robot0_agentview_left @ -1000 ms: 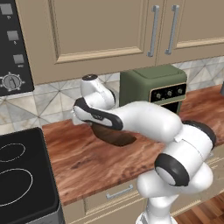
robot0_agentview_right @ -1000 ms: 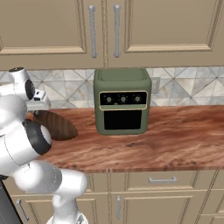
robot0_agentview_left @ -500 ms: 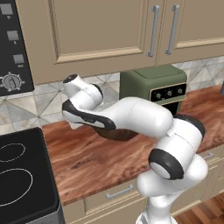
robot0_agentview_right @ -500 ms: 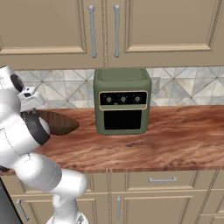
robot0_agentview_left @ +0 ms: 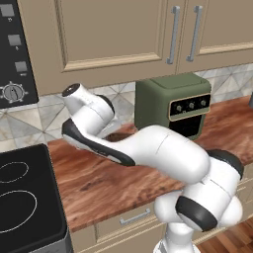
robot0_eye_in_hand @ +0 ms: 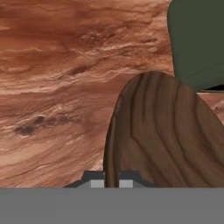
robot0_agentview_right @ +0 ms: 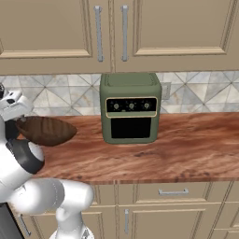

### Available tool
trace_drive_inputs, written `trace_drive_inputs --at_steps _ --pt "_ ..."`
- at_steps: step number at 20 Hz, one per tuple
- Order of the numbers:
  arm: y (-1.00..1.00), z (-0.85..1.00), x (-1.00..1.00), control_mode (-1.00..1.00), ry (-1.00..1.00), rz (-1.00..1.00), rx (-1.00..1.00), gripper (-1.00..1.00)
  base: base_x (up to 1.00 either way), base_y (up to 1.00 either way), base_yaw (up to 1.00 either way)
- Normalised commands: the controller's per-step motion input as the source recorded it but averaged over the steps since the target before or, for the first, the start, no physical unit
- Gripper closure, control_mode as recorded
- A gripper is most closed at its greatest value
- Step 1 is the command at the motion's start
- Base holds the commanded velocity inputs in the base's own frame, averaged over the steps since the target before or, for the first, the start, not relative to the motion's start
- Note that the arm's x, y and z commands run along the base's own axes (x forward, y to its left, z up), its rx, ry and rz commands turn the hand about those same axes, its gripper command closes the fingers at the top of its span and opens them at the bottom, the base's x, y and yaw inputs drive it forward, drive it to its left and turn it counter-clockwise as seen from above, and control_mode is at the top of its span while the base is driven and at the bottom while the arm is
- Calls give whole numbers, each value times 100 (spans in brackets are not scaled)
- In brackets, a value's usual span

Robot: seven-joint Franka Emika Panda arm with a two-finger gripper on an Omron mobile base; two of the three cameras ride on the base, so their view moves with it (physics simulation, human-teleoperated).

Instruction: Pick the cup and bowl from the counter and place them on the counter next to the sink.

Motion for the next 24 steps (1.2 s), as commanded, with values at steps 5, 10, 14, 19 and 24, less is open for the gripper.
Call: trace_drive_inputs --at_steps 5,10,14,19,24 --pt "-40 1 -9 -100 -24 8 2 100 0 0 0" --pt "-62 23 0 -100 -7 13 2 100 0 0 0" --pt "-39 30 -1 -100 -1 13 1 100 0 0 0" --pt "-31 11 -4 -100 0 7 0 100 0 0 0" --pt "-9 0 -1 -100 0 1 0 100 0 0 0"
